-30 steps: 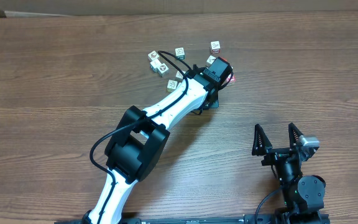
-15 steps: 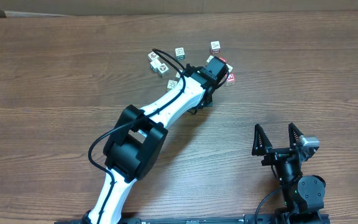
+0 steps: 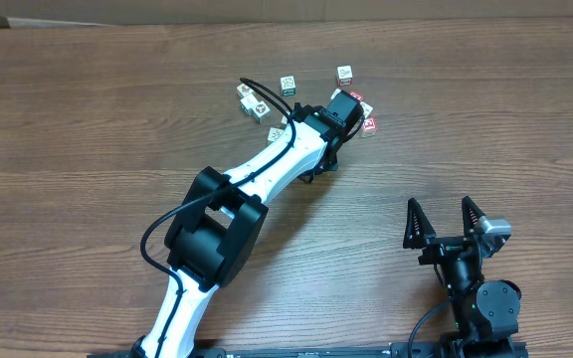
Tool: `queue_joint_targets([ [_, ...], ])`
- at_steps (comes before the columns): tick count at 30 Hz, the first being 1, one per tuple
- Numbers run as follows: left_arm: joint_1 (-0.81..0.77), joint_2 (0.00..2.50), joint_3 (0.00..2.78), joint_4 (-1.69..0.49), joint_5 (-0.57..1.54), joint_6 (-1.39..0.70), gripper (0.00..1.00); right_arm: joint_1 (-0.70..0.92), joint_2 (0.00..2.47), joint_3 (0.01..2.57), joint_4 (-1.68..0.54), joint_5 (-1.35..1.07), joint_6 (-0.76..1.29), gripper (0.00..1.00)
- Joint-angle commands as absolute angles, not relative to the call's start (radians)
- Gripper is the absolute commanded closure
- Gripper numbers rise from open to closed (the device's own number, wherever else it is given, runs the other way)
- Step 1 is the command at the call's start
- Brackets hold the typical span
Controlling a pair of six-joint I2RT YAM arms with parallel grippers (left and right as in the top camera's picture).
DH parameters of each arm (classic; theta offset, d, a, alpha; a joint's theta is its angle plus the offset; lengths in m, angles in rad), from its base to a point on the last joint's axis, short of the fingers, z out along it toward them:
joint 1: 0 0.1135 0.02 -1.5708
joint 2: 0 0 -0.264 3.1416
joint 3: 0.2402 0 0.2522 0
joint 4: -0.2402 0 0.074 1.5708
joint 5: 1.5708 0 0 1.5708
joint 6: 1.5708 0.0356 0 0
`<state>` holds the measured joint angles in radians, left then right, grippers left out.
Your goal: Form a horizontal line
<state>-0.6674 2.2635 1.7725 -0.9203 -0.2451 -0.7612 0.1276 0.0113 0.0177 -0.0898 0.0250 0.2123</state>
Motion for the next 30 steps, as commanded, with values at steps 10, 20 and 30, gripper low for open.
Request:
queue_joint_targets([
  [10, -0.666, 2.277, 1.794, -0.937, -0.273, -0.786, 0.96, 0.13, 0.009, 0.008, -0.084, 0.02, 0.209, 0.0],
  [20, -0.666, 2.277, 1.794, -0.944, -0.273, -0.786, 0.96, 0.13, 0.009, 0.008, -0.084, 0.02, 0.209, 0.0],
  [30, -0.666, 2.277, 1.794, -0.953, -0.273, -0.786, 0.96, 0.13, 0.009, 0.008, -0.084, 0.02, 0.209, 0.0],
])
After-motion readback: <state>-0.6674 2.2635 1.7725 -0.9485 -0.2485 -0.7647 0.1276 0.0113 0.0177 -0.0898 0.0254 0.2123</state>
